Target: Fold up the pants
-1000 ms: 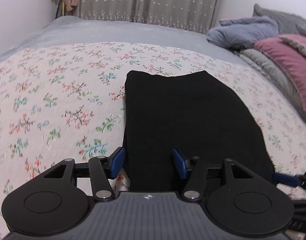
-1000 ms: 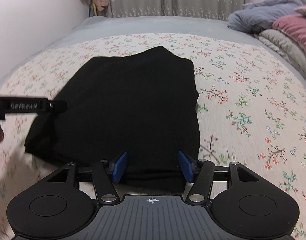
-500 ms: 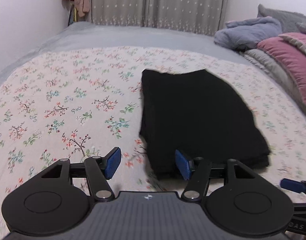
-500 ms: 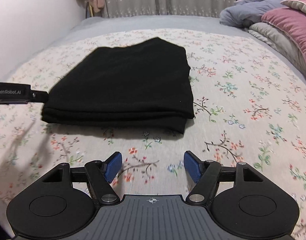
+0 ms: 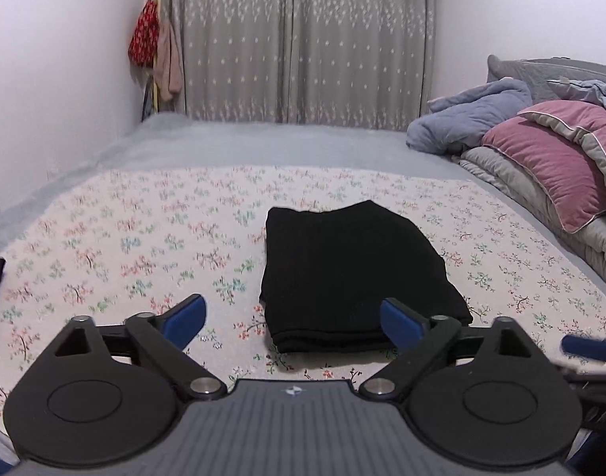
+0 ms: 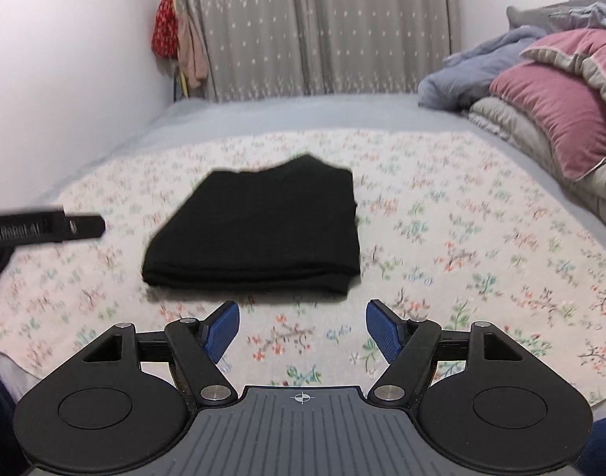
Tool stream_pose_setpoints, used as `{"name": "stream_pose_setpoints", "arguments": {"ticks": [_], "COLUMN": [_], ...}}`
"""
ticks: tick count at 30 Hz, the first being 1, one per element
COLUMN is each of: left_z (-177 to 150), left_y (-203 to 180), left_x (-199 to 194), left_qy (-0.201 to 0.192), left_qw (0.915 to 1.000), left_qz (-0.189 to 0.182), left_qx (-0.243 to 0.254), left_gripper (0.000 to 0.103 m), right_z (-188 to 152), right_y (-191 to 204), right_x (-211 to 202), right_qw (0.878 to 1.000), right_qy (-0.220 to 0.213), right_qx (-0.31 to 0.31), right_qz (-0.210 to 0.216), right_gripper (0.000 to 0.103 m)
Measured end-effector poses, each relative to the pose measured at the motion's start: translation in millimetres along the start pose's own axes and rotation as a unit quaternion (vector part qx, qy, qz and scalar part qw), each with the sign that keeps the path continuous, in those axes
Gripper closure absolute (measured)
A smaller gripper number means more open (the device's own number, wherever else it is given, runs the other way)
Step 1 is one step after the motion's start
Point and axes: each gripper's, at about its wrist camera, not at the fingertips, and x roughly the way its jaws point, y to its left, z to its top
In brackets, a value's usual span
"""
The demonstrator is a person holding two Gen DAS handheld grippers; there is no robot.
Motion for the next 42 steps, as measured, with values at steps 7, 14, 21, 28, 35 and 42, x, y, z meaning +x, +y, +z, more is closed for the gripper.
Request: {"name": "stream_pose_setpoints", "arguments": {"ticks": [7,14,21,28,35,42], "left_z": [-21,-26,-29,-34,-35,-36], "left_y": [14,9,8,3,0,-5], "left_x": [23,24,25,29,32,35], "left_qy": [0.031,0.031,0.035,0.045,0.052,0.056], "left_qw": [0.9993,0.9993,0.9994,0.9989,0.9986,0.9983], "left_qz": [0.019,0.016,0.003,0.007,0.008,0.014], "left_qx": [-0.001,0.011,0.001,0.008,0.0,-0.004], "left_gripper": [0.0,0.0,0.0,0.0,0.0,0.0], "right_z": [-9,-18,-18,-19,-20,-21], "right_y": [5,12,9,5,3,2], "right_x": [7,16,18,20,24,28], "right_qw": [0.999,0.999,0.999,0.999,0.999,0.999], "right_qy": [-0.025,-0.014,-0.014,-0.013,-0.007,-0.001], "right_qx": [-0.032,-0.036,-0.032,-0.025,-0.021,-0.012], "right_qz": [0.0,0.013,0.0,-0.016,-0.029,-0.039], "right_gripper": [0.018,0.009,0.007,0.003,0.002,0.001]}}
